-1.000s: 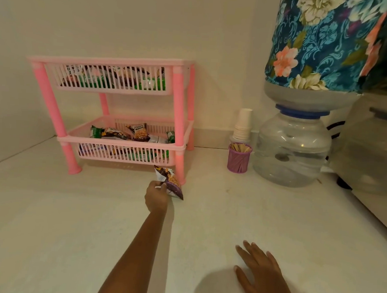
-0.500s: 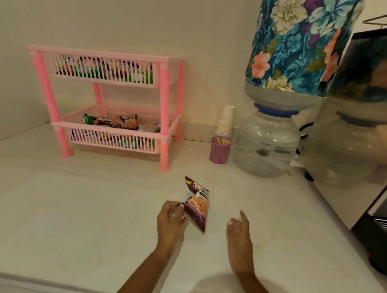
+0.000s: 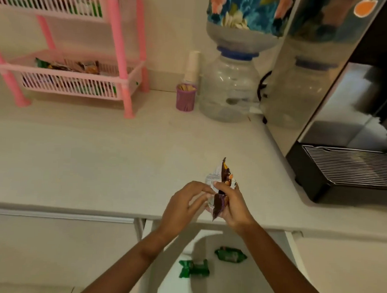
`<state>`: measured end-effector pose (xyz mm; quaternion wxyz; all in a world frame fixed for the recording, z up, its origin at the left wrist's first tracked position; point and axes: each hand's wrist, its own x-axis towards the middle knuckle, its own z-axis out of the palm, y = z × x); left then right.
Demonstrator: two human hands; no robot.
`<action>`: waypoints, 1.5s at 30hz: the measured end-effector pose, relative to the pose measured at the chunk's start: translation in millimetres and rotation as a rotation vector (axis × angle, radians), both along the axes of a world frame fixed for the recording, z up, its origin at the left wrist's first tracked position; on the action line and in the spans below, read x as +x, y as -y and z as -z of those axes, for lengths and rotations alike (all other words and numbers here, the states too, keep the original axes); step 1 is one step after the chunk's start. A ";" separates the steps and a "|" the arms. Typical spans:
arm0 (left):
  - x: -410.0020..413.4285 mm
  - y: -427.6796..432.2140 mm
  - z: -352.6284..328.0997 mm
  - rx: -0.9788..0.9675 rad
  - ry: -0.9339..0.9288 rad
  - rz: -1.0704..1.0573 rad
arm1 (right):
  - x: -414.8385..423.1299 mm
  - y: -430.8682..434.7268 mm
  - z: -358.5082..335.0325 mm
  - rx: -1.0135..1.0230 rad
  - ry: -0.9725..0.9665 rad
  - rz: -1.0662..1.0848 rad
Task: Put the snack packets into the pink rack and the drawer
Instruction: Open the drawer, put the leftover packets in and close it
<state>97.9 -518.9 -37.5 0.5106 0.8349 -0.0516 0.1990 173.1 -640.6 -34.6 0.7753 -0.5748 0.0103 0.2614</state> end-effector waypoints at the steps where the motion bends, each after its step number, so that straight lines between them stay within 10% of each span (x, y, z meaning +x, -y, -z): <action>1: -1.8 3.1 0.3 0.039 -0.008 0.002 | -2.2 12.2 2.7 -0.026 0.005 -0.009; 15: 16.0 -31.5 31.1 0.673 -0.345 -0.372 | -28.9 113.6 89.6 -0.969 0.926 -0.856; 22: 15.8 -31.5 31.3 0.683 -0.340 -0.396 | -16.3 112.6 141.9 -1.314 1.012 -1.190; 45: -69.0 30.3 50.0 0.705 -0.504 -0.342 | -88.8 174.3 78.5 -1.057 0.762 -0.569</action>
